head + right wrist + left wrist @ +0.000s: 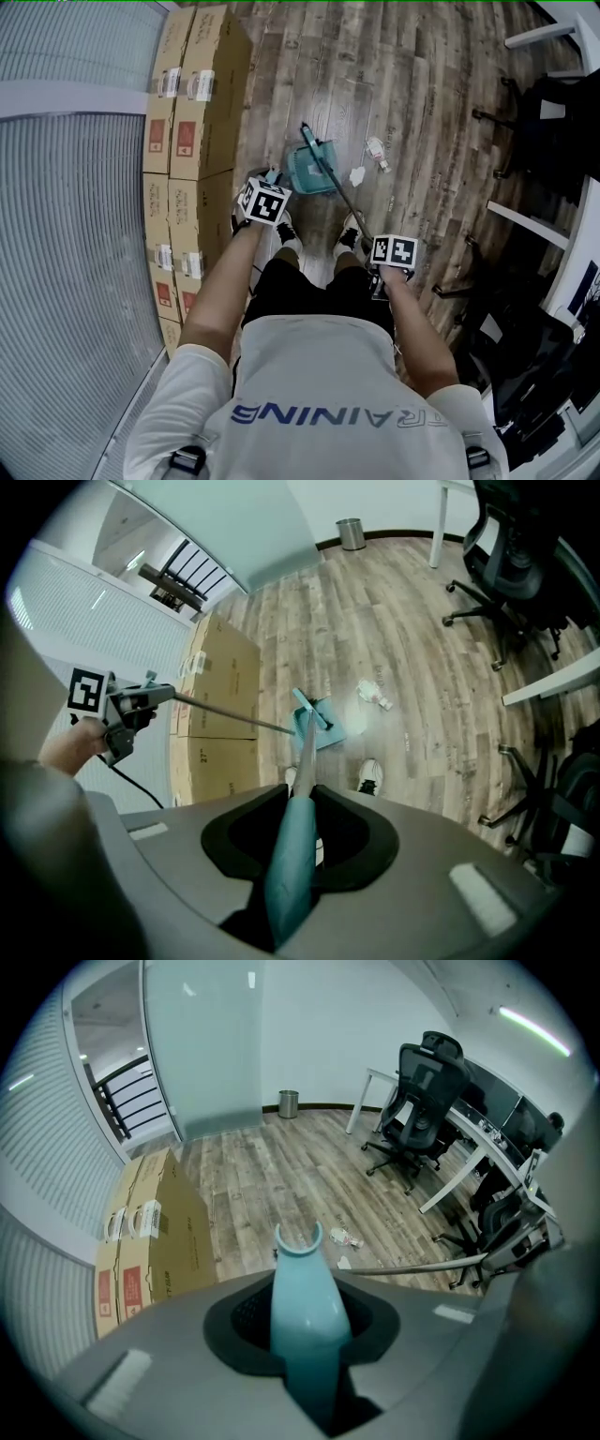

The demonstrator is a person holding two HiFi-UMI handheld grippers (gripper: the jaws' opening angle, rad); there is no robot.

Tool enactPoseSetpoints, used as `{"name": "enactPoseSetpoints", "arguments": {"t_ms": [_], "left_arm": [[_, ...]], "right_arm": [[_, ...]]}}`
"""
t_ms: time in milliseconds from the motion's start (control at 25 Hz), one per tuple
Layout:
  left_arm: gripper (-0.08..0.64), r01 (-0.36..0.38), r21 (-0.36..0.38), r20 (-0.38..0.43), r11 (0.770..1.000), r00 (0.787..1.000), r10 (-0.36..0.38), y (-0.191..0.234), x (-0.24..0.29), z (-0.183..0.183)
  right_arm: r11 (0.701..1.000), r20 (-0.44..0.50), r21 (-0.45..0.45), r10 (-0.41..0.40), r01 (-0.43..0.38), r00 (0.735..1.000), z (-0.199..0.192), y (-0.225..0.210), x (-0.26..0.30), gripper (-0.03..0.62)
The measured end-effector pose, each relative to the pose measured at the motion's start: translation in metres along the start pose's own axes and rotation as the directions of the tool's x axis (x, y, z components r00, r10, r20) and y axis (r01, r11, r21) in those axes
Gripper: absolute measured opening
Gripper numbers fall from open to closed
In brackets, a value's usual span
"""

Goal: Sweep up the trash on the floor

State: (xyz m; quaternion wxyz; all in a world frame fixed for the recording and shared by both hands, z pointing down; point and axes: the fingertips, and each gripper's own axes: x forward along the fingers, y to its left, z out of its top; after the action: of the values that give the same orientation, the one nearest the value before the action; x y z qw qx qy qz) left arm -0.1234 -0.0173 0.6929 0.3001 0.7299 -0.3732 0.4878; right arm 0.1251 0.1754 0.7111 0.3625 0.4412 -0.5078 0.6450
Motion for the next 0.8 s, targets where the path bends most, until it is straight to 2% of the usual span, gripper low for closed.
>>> {"name": "enactPoseSetpoints", "arguments": {"t_ms": [160,360,600,800], "left_arm": [[0.077,-0.002,0.002,-0.003,1.000,1.000,0.002,0.000,0.000,0.000],[0.077,-0.009,0.008,-0.002,1.000,1.000,0.009,0.000,0.000,0.000],[0.077,-0.011,0.007,-0.003,1.000,1.000,0.011,0.000,0.001,-0.001],[0.077,-0.009,0.006,-0.005,1.000,1.000,0.010,-0.001,0.001,-0.001]], "right_arm": [[0.993,-0.041,0.039,0.114,-0.112,0.993,-0.014,0.024,-0.001,0.107],[0.995,-0.017,0.031,0.098,-0.097,0.995,-0.014,0.017,-0.008,0.107],[1.000,0.071,0.027,-0.003,0.001,0.997,-0.008,-0.028,-0.043,0.107],[0.986,0.103,0.121,-0.126,0.113,0.987,-0.007,-0.087,-0.054,0.107]]}}
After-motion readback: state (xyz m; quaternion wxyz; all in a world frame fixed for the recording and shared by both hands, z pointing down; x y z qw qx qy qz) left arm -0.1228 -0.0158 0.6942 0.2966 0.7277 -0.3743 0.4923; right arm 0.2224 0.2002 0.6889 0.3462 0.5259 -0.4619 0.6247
